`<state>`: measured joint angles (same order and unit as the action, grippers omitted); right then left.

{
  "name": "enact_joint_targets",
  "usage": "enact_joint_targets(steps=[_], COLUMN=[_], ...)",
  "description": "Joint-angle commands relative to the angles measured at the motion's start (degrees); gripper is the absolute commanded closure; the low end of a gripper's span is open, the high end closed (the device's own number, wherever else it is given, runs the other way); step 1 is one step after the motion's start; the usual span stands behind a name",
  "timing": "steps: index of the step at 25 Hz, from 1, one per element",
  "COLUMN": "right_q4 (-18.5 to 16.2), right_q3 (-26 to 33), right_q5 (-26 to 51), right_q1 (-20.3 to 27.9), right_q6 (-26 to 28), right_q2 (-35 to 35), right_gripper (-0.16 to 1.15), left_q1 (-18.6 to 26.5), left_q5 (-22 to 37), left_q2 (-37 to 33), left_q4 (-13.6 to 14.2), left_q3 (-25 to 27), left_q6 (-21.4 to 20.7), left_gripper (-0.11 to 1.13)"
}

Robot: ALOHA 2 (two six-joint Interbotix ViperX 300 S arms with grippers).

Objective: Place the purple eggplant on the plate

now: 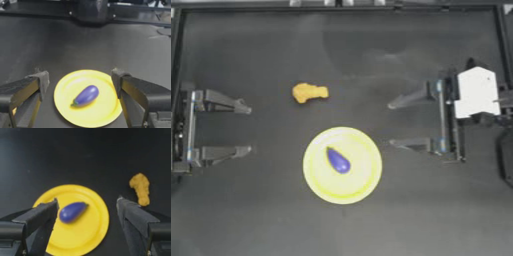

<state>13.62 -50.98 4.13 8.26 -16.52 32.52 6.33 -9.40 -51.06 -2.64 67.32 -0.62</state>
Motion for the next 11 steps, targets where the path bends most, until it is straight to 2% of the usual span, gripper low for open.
enact_joint_targets(steps=[1, 11], right_q4=[1.05, 2.72], right_q3=[-1.05, -5.45], right_q5=[-1.67, -4.48], right_q1=[0.09, 0.0], right_q6=[-0.09, 0.0], right_q2=[2.9, 6.94], right_gripper=[-0.01, -0.01], left_q1=[0.0, 0.0], left_q5=[-0.26, -0.26], left_q2=[0.09, 0.0], left_q4=[0.09, 0.26], left_q3=[-1.41, -1.49], left_q6=[-0.09, -0.09], left_gripper=[-0.01, -0.01])
